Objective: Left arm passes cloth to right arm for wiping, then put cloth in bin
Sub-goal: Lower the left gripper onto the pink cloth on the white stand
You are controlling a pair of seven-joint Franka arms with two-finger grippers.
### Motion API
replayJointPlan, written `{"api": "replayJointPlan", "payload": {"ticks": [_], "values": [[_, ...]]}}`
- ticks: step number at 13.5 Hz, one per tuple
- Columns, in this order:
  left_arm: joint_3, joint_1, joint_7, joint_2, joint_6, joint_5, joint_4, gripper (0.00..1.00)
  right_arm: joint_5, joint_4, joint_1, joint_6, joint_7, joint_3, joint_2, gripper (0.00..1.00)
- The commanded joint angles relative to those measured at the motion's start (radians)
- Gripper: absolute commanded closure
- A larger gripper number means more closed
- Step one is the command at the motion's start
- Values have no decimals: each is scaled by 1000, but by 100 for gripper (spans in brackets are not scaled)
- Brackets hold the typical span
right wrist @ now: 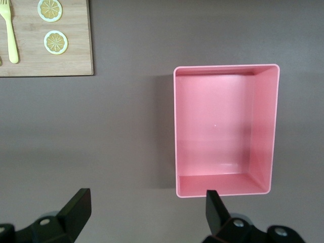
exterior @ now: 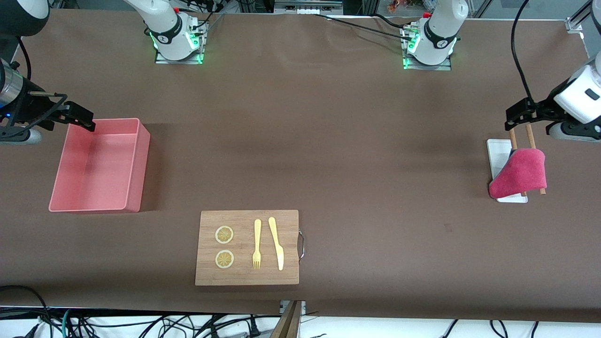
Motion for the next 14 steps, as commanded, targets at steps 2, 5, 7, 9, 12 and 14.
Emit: {"api": "replayJointPlan", "payload": {"ticks": [2,5,7,9,12,14], "values": [[21,-15,-13,-28,11,-20,-27,0,-6,-29,-1,21,-16,12,-29,0],[18,-13,-13,-17,-4,-18,-22,0,-6,-29,-1,20,-16,12,-29,0],[15,-15,-4,-8,-33,-3,-19,0,-5,-29,-1,20,-16,12,-29,0],[18,-2,-3,24,-36,-1,1,0,-5,-29,-1,18,-16,12,-27,0],[35,108,135,117,-30,0,44,0,-3,-29,-3,18,-16,10,-27,0],[35,169,222,232,-29,31,113,0,-3,-29,-1,20,-16,10,-27,0]]}}
